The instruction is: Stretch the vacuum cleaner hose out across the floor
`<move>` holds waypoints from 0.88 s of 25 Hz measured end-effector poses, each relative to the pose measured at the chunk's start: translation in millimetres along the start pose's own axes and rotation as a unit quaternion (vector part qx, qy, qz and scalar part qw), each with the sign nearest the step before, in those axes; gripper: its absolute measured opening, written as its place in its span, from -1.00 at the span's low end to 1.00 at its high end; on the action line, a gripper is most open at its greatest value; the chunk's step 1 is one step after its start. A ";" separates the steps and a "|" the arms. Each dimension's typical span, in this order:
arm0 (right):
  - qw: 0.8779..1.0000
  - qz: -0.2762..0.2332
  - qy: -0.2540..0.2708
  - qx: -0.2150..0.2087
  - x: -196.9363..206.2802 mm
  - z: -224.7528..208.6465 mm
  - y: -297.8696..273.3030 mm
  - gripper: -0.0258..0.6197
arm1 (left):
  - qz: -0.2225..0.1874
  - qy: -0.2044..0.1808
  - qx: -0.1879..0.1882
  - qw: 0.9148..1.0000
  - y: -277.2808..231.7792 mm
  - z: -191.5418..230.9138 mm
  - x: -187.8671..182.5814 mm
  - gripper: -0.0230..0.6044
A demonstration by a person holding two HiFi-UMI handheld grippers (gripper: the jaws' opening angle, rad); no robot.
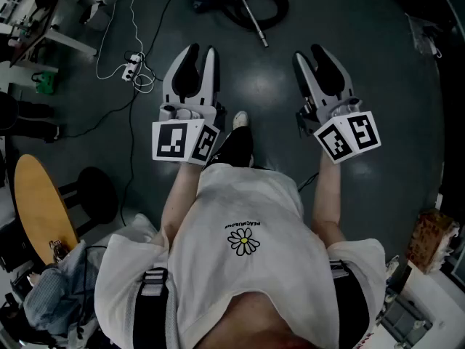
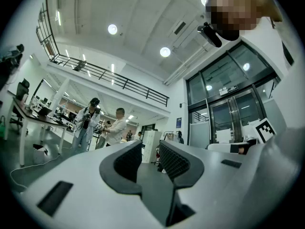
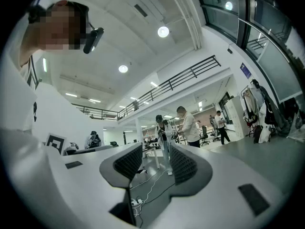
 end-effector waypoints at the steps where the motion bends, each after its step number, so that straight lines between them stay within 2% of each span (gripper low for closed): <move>1: 1.000 -0.004 -0.001 0.009 1.8 -12.0 -6.5 -0.41 | 0.002 0.000 0.006 1.000 -10.5 0.3 8.3 -0.62; 4: 0.999 -0.017 -0.022 0.030 9.7 -51.8 -32.1 -0.41 | 0.003 -0.003 0.013 1.000 -46.5 9.1 33.9 -0.62; 8: 0.997 -0.010 -0.063 0.046 24.7 -120.5 -80.7 -0.41 | 0.003 0.004 -0.021 1.000 -111.1 43.5 77.8 -0.62; 11: 0.998 0.018 -0.045 0.040 30.0 -168.4 -125.3 -0.41 | 0.016 0.016 -0.061 0.998 -166.7 77.5 110.2 -0.62; 14: 0.998 0.040 -0.037 0.031 33.1 -212.7 -168.2 -0.41 | 0.021 0.010 -0.085 0.996 -222.5 106.4 133.6 -0.62; 18: 0.998 0.049 -0.012 0.044 37.1 -276.6 -214.1 -0.41 | 0.020 0.003 -0.086 0.996 -306.1 128.0 161.2 -0.62; 22: 0.996 0.080 0.006 0.045 52.1 -349.1 -251.4 -0.41 | 0.045 0.003 -0.080 0.996 -383.3 127.9 206.2 -0.62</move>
Point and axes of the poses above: the fingertips, and each gripper's own axes: y backward along the fingers, z to its left, x out of its underside, the point moved 2 cm from there along y, backward along the fingers, and after that the axes turned 15 degrees about -z, right-handed, at the moved point
